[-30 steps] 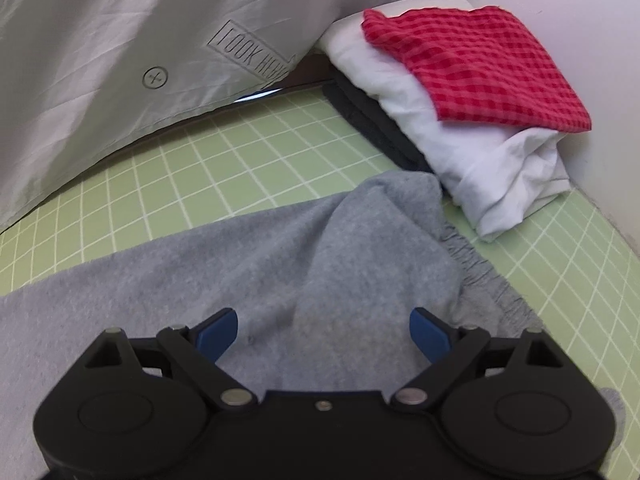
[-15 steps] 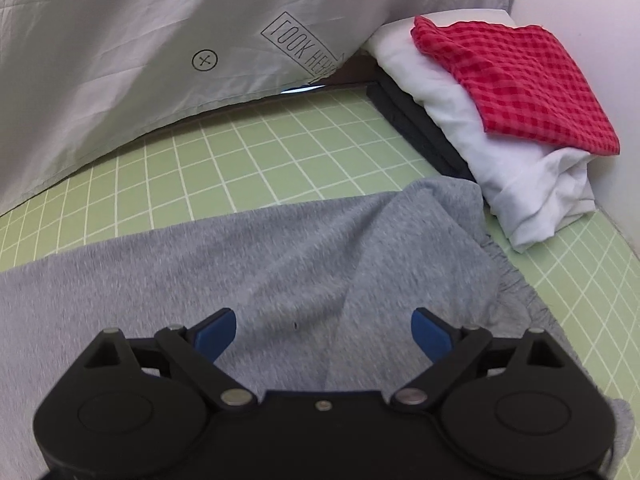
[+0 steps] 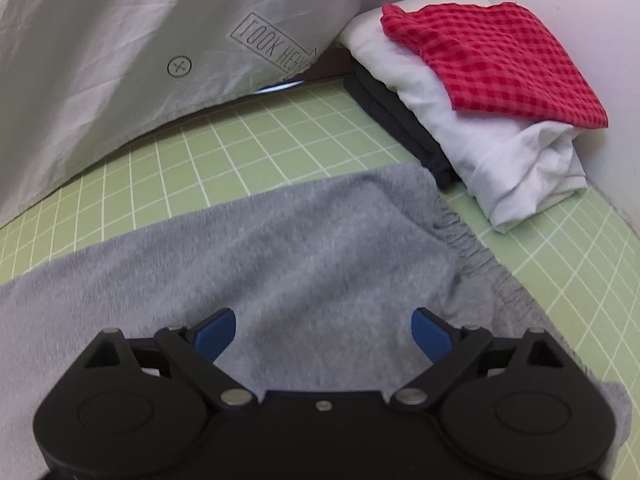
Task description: Fold clothes
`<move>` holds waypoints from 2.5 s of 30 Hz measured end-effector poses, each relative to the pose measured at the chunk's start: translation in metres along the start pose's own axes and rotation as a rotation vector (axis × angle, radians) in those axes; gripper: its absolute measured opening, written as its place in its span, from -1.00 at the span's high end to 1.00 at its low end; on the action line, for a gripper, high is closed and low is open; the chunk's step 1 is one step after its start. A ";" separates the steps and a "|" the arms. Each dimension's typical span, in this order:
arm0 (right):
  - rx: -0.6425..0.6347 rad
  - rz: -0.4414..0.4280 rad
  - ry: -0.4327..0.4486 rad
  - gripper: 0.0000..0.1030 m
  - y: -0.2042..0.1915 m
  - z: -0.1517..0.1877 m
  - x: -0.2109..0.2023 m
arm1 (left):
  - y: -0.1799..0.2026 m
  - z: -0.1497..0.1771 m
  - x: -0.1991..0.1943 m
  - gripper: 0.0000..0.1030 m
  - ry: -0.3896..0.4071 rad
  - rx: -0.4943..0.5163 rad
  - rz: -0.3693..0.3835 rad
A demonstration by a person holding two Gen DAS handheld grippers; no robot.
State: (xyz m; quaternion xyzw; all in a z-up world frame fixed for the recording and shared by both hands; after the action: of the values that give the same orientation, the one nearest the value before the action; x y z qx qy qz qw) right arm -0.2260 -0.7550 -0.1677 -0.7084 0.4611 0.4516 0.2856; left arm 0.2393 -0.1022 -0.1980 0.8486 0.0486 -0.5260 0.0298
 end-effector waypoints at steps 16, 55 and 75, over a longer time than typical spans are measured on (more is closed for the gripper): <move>-0.016 0.008 -0.055 -0.28 0.048 -0.037 0.055 | -0.008 0.026 -0.051 -0.23 0.005 -0.097 0.005; 0.399 -0.264 -0.048 -0.92 0.203 0.179 -0.060 | -0.027 0.279 -0.154 -0.51 -0.181 0.122 0.152; 0.316 0.011 -0.097 0.88 0.194 0.147 -0.034 | -0.099 0.141 -0.081 -0.49 -0.151 0.105 0.148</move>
State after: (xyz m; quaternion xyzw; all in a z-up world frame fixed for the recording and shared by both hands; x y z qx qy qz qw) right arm -0.4638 -0.7007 -0.1976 -0.6297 0.5159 0.4087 0.4126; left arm 0.0668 -0.0226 -0.1878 0.8082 -0.0442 -0.5866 0.0274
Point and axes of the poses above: each gripper's, at about its wrist camera, not at the fingertips, and x roughly the way its jaws point, y to its right, z to its underside, the point moved 7 cm from there along x, roughly the way its jaws point, and after that the axes turned 12 degrees about -y, right-handed, at the moved point
